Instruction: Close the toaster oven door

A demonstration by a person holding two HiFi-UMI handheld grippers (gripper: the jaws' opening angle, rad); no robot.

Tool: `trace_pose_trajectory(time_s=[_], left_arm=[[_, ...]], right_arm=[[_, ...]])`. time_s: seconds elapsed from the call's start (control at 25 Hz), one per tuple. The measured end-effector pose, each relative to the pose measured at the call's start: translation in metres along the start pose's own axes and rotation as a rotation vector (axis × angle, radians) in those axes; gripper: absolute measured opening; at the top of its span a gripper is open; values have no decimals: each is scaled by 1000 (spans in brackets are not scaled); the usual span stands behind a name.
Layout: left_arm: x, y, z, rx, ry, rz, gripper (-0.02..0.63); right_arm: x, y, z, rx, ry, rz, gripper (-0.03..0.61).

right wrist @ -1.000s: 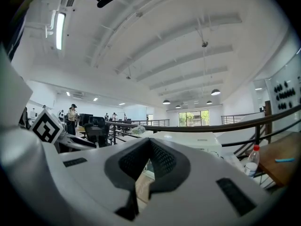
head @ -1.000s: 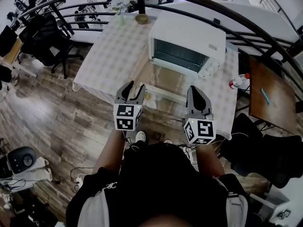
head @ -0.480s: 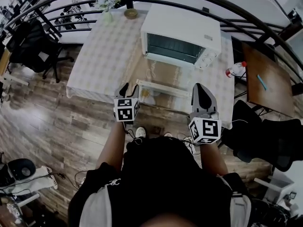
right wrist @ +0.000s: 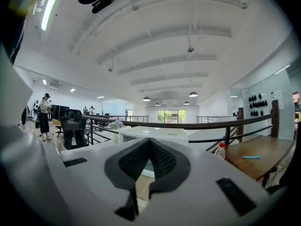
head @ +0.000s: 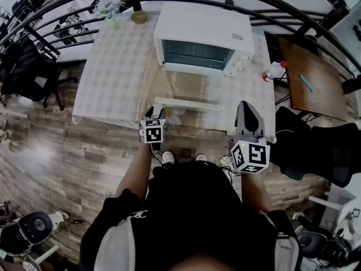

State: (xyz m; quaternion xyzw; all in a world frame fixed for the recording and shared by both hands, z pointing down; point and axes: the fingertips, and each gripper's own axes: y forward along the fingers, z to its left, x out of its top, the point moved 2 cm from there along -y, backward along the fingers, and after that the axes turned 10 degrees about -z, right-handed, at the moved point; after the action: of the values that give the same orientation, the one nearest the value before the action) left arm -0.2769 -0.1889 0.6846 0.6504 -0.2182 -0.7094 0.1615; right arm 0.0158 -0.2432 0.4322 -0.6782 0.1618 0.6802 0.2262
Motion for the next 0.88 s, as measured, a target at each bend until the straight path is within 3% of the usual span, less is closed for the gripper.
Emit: trace_pose_trajectory(time_s=[0.24, 0.6, 0.72, 0.88], left_arm=[[-20, 19, 0, -40, -19, 55, 190], [-23, 44, 4, -56, -73, 53, 176], [-21, 49, 6, -56, -106, 49, 114], [-18, 50, 3, -70, -67, 53, 78]], right_arm=[[-6, -9, -6, -60, -16, 28, -8], [-5, -16, -16, -141, -45, 44, -8], [-6, -19, -15, -153, -47, 51, -8], [-6, -20, -15, -167, -39, 55, -8]])
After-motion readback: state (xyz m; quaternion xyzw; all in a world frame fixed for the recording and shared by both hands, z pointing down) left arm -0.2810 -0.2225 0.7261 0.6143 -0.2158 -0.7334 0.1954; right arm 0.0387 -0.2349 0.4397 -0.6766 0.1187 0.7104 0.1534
